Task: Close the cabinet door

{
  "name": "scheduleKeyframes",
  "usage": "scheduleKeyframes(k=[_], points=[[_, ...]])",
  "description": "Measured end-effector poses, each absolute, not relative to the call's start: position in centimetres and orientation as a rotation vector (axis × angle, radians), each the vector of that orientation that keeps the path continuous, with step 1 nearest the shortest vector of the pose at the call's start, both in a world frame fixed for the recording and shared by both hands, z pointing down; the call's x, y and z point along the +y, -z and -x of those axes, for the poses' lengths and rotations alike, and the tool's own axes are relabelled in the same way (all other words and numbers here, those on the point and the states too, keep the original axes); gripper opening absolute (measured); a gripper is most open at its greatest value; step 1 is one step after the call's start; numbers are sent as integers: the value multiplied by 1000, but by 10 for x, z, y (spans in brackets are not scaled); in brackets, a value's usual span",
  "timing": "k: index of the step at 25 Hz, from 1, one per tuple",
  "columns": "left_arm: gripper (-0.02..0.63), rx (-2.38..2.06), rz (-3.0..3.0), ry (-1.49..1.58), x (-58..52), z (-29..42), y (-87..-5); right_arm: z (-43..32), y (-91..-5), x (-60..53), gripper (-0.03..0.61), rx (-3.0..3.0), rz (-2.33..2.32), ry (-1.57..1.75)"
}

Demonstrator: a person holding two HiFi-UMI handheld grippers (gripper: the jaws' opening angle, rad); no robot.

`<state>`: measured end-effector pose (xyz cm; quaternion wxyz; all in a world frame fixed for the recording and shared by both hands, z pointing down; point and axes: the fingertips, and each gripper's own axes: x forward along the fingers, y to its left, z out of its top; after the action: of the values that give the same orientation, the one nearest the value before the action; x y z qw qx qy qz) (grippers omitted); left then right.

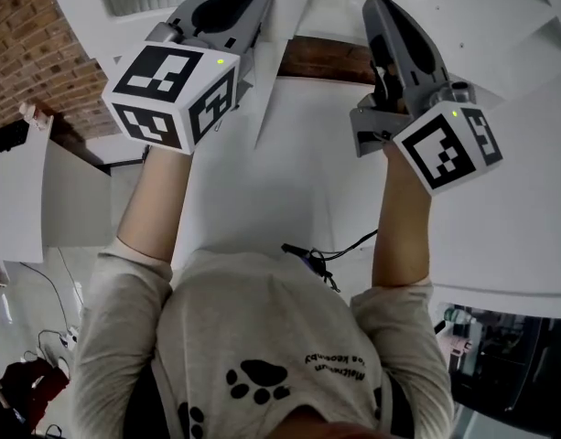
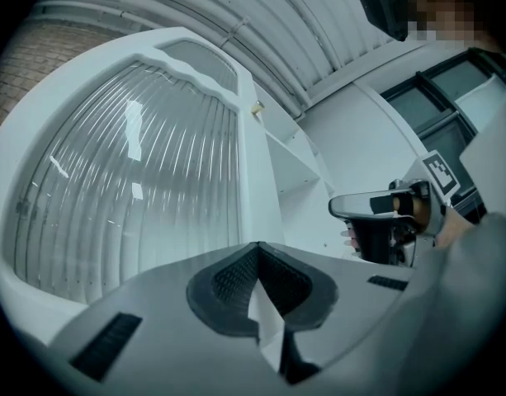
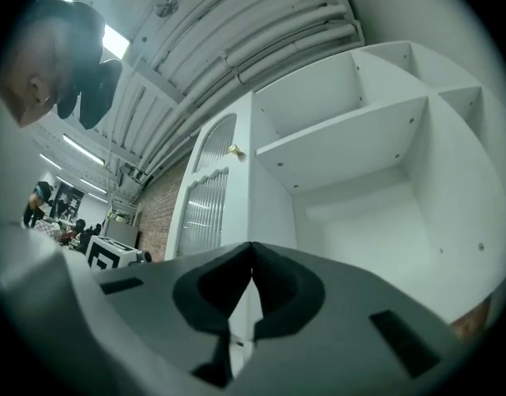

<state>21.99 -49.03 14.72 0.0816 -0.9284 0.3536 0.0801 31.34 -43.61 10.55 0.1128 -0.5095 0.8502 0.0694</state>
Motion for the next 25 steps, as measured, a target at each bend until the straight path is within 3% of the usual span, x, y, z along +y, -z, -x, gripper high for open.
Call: scheduleKeyframes(k=[14,25], points=[[9,1043,2786,-213,-440,-214,-150,-291,-132,-378,9,2430,1585,-155],[9,1227,2694,-214,-383,-162,-174,-271,-169,-358,9,2425,1597,-114]])
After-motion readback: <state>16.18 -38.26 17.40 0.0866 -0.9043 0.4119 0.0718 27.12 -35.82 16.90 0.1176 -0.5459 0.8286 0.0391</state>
